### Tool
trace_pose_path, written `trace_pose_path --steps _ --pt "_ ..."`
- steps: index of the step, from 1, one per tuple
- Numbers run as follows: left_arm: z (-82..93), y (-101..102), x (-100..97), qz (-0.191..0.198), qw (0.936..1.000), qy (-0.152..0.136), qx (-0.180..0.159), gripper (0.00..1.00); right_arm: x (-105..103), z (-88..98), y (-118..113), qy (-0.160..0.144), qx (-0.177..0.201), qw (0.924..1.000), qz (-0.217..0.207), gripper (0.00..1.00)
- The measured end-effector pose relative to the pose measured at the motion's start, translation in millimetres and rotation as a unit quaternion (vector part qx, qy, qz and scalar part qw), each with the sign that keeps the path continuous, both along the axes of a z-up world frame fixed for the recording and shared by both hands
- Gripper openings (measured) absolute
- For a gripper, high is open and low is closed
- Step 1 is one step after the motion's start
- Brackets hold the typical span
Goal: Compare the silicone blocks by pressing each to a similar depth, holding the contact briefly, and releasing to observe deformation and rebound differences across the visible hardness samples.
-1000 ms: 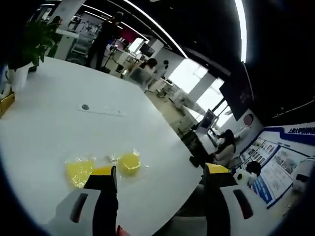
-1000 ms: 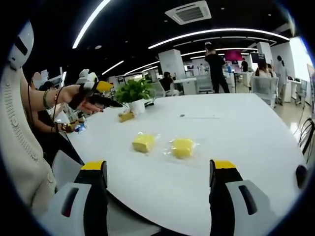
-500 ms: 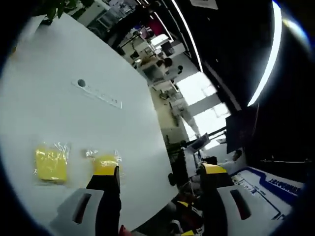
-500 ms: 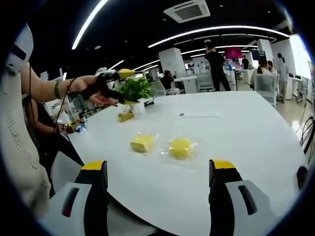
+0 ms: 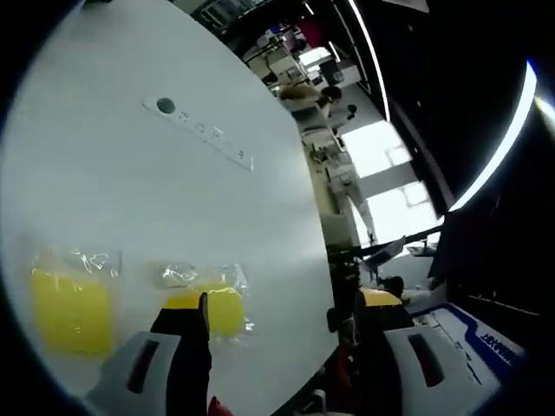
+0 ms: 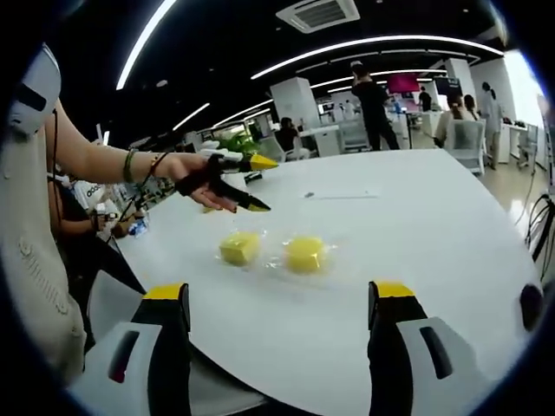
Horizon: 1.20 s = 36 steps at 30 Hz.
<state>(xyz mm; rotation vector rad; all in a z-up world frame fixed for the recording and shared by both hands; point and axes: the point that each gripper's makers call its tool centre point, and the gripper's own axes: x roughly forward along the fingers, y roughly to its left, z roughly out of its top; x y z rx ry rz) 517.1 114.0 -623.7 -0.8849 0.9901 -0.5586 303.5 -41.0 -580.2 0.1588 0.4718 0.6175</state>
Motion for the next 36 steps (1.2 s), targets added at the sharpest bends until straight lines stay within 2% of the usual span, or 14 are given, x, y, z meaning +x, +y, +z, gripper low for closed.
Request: trace_pose_path --steps 5,9,11,15,17,19,28,36 --pt "-28.9 -2 -5.1 -0.001 0.9997 0.023 -0.004 0.64 6 -7.9 -3 0.009 -0.003 0.9999 -0.007 0.78" --pt "-47.2 1 -8.3 0.016 0.999 0.041 0.008 0.64 12 -10.7 -4 0.011 -0.002 0.9999 -0.011 0.78" --pt "-51.3 0 -8.3 0.021 0.9987 0.047 -0.002 0.64 15 -12.1 -4 0.014 0.0 0.9998 -0.015 0.78" --pt "-63.1 -3 -8.2 0.021 0.9984 0.051 0.008 0.65 19 -18.4 -3 0.021 -0.002 0.9997 -0.012 0.77" --pt "-69.9 0 -7.8 0.03 0.9977 0.054 0.026 0.66 20 -21.6 -2 0.026 -0.008 0.9996 -0.009 0.77" --pt "-73.1 -2 -6.2 0.036 0.9972 0.064 0.014 0.66 21 -22.7 -2 0.027 -0.007 0.9996 -0.008 0.77" --pt "-89.3 -10 4.8 0.056 0.9963 0.065 0.008 0.61 26 -29.6 -2 0.035 -0.002 0.9994 -0.006 0.74" --pt "-101.6 -6 19.2 0.073 0.9959 0.051 0.018 0.4 27 -32.2 -4 0.041 0.014 0.999 -0.006 0.74"
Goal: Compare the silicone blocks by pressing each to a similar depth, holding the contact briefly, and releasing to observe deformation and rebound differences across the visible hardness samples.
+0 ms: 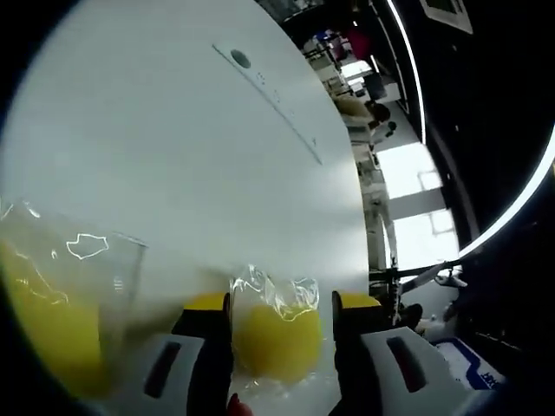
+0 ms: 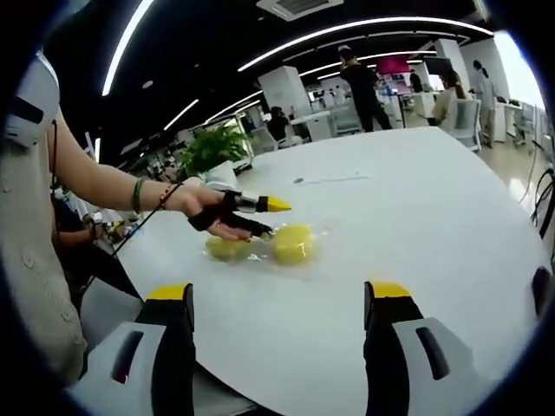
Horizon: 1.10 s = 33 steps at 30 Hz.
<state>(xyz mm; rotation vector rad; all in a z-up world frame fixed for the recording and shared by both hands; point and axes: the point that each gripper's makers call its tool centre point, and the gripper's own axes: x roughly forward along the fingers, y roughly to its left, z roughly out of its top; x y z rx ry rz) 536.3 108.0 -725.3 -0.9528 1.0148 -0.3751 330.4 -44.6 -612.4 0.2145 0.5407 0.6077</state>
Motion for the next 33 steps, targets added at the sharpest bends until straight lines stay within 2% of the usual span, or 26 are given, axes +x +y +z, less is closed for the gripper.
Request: trace_pose_path --steps 7,9,14,18,19,23,25,27,31,33 --pt "-15.0 1 3.9 -0.012 0.9993 -0.009 0.034 0.17 -2 -7.2 -3 0.007 -0.002 1.0 -0.001 0.73" --pt "-16.1 0 6.2 0.003 0.9996 -0.005 0.027 0.16 -3 -8.8 -5 0.008 -0.003 1.0 -0.002 0.73" --pt "-18.6 0 6.7 -0.003 0.999 -0.009 0.043 0.11 -5 -10.6 -7 0.01 -0.001 0.9999 -0.004 0.72" --pt "-15.5 -6 7.1 -0.023 0.9977 -0.034 0.054 0.02 -5 -10.6 -10 0.009 -0.001 0.9999 -0.007 0.72" --pt "-13.3 -9 7.6 -0.038 0.9964 -0.052 0.055 0.0 -5 -10.6 -10 0.008 0.0 0.9999 -0.007 0.71" --pt "-13.7 -12 9.2 -0.042 0.9959 -0.055 0.059 0.0 -5 -12.2 -11 0.01 -0.004 0.9999 -0.006 0.71" --pt "-12.3 -12 6.2 -0.042 0.9974 -0.026 0.052 0.0 -6 -12.0 -11 0.009 -0.003 0.9999 -0.007 0.71" --pt "-13.5 -11 6.1 -0.054 0.9959 -0.04 0.061 0.0 -6 -12.2 -11 0.009 -0.002 0.9999 -0.008 0.71" --pt "-12.0 -9 3.0 -0.04 0.9977 -0.035 0.043 0.0 -7 -11.0 -9 0.008 -0.003 0.9999 -0.006 0.71" --pt "-10.9 -10 2.4 -0.039 0.9973 -0.045 0.043 0.0 -7 -9.3 -7 0.006 -0.003 1.0 -0.005 0.71"
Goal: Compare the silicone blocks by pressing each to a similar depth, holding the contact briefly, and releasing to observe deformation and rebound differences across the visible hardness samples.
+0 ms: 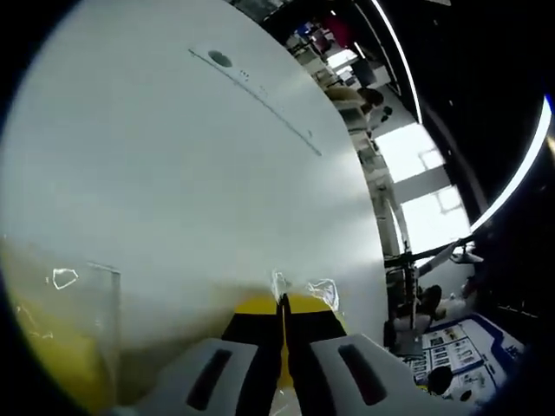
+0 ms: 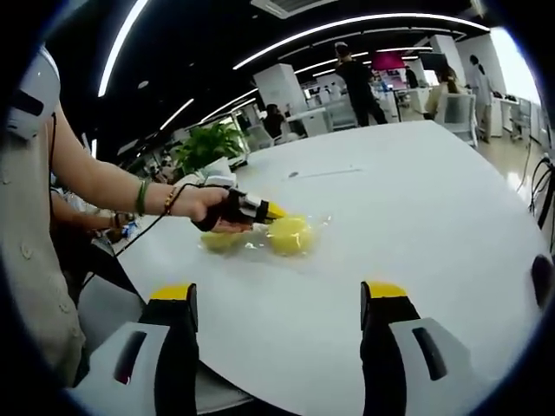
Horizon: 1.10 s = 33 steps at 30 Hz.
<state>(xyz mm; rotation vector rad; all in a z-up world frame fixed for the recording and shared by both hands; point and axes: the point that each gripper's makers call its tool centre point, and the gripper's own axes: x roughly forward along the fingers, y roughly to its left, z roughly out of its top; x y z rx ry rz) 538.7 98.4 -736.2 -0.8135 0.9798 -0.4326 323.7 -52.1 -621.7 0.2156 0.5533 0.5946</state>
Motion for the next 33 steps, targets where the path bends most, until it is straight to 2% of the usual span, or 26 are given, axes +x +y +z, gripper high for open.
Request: trace_pose_path --steps 2,5,6,7,9,12,14,15,16,17,18,19,20,22,23,25,26,27,29,33 --pt "3.3 -1 -0.8 -0.003 0.9999 -0.01 0.001 0.0 -1 0.8 1 0.001 -0.003 1.0 0.002 0.71" --pt "9.3 -3 -0.2 -0.046 0.9955 -0.068 0.046 0.0 -3 4.5 2 -0.001 -0.005 1.0 0.003 0.71" --pt "13.1 -5 -0.9 -0.066 0.9906 -0.097 0.07 0.0 -4 6.0 1 -0.003 -0.006 1.0 0.002 0.71" --pt "15.1 -5 -1.6 -0.077 0.9867 -0.114 0.087 0.0 -4 6.3 1 -0.003 -0.007 1.0 0.001 0.71" --pt "25.3 -11 -3.7 -0.094 0.9792 -0.149 0.1 0.0 -5 7.1 -1 -0.004 -0.011 0.9999 0.0 0.71" --pt "37.0 -17 -7.4 -0.128 0.9615 -0.203 0.134 0.0 -6 9.1 -1 -0.006 -0.014 0.9999 0.001 0.7" --pt "47.1 -22 -11.7 -0.151 0.9458 -0.24 0.158 0.0 -7 9.7 -2 -0.006 -0.018 0.9998 0.001 0.7" --pt "53.7 -25 -15.0 -0.166 0.9347 -0.263 0.172 0.0 -8 11.4 -2 -0.008 -0.018 0.9998 0.0 0.7" --pt "55.7 -26 -16.0 -0.17 0.9306 -0.27 0.179 0.0 -9 12.6 -1 -0.01 -0.018 0.9998 0.0 0.7" --pt "60.7 -27 -19.1 -0.177 0.9227 -0.286 0.189 0.0 -10 13.2 -1 -0.01 -0.018 0.9998 0.0 0.7" --pt "64.3 -30 -22.0 -0.179 0.921 -0.292 0.185 0.0 -10 13.5 -1 -0.01 -0.019 0.9998 0.0 0.7" --pt "66.7 -31 -26.7 -0.178 0.9251 -0.284 0.179 0.0 -12 13.6 0 -0.01 -0.021 0.9997 0.001 0.7" --pt "68.6 -31 -28.7 -0.179 0.9258 -0.282 0.177 0.0 -13 14.3 0 -0.011 -0.022 0.9997 0.002 0.7" --pt "72.2 -34 -37.3 -0.174 0.9391 -0.256 0.15 0.0 -15 15.3 1 -0.012 -0.025 0.9996 0.004 0.7" --pt "73.2 -34 -39.6 -0.178 0.9372 -0.26 0.15 0.0 -16 15.8 1 -0.012 -0.026 0.9996 0.004 0.7" --pt "73.1 -33 -42.4 -0.189 0.929 -0.271 0.167 0.0 -18 17.6 0 -0.014 -0.026 0.9995 0.004 0.7" --pt "76.1 -34 -45.6 -0.195 0.922 -0.286 0.174 0.0 -19 19.0 0 -0.016 -0.027 0.9995 0.003 0.7" --pt "77.5 -33 -47.4 -0.191 0.9257 -0.28 0.168 0.0 -20 19.6 0 -0.016 -0.028 0.9995 0.003 0.7" --pt "82.3 -33 -50.2 -0.187 0.9275 -0.282 0.16 0.0 -23 19.7 -1 -0.017 -0.033 0.9993 0.002 0.7" --pt "93.9 -35 -55.2 -0.187 0.9245 -0.293 0.155 0.0 -27 23.1 -3 -0.02 -0.033 0.9992 -0.002 0.69"
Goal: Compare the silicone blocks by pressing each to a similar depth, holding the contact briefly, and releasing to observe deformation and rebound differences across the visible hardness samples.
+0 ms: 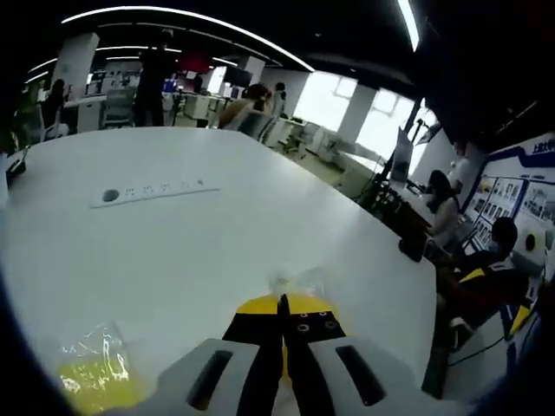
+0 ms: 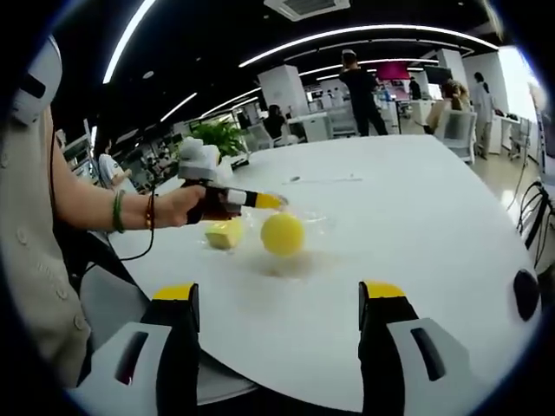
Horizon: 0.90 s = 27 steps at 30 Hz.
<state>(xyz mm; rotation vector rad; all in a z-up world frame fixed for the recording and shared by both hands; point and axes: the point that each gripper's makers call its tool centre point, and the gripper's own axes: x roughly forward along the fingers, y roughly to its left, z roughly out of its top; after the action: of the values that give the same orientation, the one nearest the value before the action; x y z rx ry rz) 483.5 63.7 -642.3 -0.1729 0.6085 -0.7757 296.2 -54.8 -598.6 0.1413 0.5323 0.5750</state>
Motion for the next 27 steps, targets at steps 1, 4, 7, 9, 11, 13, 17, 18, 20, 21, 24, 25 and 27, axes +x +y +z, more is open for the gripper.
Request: trace_pose_path --steps 1,4,7,9,11,13,17,18,20,21,24,25,27 --pt "3.2 0 -1.6 -0.002 1.0 -0.003 0.0 0.0 -1 1.0 0 -0.001 0.0 1.0 -0.001 0.69" --pt "10.0 -2 -5.4 -0.011 0.9998 -0.014 0.003 0.0 -3 2.9 0 -0.004 -0.003 1.0 -0.001 0.69" --pt "17.5 -2 -9.4 -0.018 0.9994 -0.028 0.009 0.0 -5 7.5 1 -0.011 -0.005 0.9999 0.001 0.69" --pt "22.3 -1 -12.0 -0.021 0.9991 -0.035 0.009 0.0 -6 9.8 1 -0.014 -0.007 0.9999 0.001 0.69" --pt "26.3 0 -14.1 -0.026 0.9986 -0.045 0.013 0.0 -7 12.7 3 -0.018 -0.01 0.9998 0.002 0.69" --pt "29.9 1 -15.6 -0.03 0.9978 -0.056 0.019 0.0 -8 15.7 4 -0.021 -0.011 0.9997 0.003 0.69" --pt "37.1 5 -19.1 -0.035 0.9969 -0.068 0.018 0.0 -10 21.4 7 -0.027 -0.016 0.9995 0.005 0.69" --pt "38.5 6 -19.6 -0.034 0.9967 -0.071 0.018 0.0 -11 21.9 7 -0.028 -0.018 0.9994 0.005 0.69" --pt "40.4 8 -20.7 -0.034 0.9967 -0.071 0.017 0.0 -12 23.0 8 -0.029 -0.024 0.9993 0.006 0.69" --pt "42.2 9 -21.6 -0.034 0.9967 -0.072 0.016 0.0 -13 23.7 8 -0.029 -0.026 0.9992 0.007 0.69" --pt "46.2 13 -22.7 -0.034 0.9967 -0.073 0.012 0.0 -15 27.2 9 -0.032 -0.029 0.999 0.007 0.7" --pt "48.1 16 -22.5 -0.032 0.9965 -0.076 0.012 0.0 -15 28.9 10 -0.033 -0.029 0.999 0.007 0.7" --pt "50.3 18 -23.1 -0.032 0.9968 -0.073 0.006 0.0 -16 30.7 11 -0.036 -0.032 0.9988 0.008 0.7"
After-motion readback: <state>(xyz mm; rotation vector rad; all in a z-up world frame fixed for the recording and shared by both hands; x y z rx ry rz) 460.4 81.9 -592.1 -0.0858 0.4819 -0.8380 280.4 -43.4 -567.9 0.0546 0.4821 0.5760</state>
